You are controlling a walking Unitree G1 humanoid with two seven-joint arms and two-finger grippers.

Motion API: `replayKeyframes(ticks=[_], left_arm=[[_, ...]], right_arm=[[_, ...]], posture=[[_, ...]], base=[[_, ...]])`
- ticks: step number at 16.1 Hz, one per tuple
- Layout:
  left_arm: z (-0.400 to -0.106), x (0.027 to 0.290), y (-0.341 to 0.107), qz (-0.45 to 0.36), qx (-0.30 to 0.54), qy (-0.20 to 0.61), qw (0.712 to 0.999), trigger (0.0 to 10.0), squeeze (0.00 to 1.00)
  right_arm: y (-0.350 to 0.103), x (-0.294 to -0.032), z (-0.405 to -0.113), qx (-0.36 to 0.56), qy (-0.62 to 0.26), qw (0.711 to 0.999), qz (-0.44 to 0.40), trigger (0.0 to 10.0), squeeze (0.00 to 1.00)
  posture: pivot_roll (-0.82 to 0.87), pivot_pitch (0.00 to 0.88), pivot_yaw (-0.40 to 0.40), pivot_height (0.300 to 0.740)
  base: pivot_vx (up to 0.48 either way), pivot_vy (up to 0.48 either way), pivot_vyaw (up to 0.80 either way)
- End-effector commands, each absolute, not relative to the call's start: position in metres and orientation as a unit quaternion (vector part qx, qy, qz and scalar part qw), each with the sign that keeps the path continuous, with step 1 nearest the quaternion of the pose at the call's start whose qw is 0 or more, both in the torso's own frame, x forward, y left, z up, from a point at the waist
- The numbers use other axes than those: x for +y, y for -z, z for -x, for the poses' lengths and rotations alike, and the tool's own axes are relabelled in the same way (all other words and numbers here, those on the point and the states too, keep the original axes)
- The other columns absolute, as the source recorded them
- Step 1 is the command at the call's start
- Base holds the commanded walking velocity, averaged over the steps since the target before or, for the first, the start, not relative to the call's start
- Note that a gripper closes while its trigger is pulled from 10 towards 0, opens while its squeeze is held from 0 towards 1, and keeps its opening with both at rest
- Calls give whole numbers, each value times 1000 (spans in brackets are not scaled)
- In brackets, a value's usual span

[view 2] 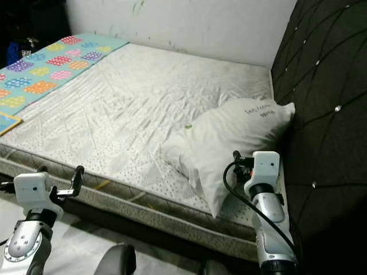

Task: Clean up the room

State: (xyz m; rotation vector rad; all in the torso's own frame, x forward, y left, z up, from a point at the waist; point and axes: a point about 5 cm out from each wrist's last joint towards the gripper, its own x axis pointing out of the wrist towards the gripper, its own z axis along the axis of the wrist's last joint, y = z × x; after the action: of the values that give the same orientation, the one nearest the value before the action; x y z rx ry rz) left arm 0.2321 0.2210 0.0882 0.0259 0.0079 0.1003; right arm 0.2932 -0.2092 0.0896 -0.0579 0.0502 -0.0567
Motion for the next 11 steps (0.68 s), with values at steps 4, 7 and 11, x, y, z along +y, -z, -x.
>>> replayKeyframes(ticks=[4, 7, 11], left_arm=[[-314, 149, -68, 112, 89, 39, 989, 10000, 0], [-314, 150, -68, 112, 90, 37, 989, 10000, 0], [-315, 150, -70, 116, 82, 39, 989, 10000, 0]], right_arm=[[-61, -120, -316, 102, -177, 979, -10, 10000, 0], [-61, -120, -316, 102, -177, 979, -11, 10000, 0], [-61, -119, -316, 104, -180, 978, -12, 10000, 0]], posture=[[19, 83, 7, 636], [19, 83, 7, 601], [19, 89, 5, 583]], base=[[0, 0, 0], [0, 0, 0], [0, 0, 0]])
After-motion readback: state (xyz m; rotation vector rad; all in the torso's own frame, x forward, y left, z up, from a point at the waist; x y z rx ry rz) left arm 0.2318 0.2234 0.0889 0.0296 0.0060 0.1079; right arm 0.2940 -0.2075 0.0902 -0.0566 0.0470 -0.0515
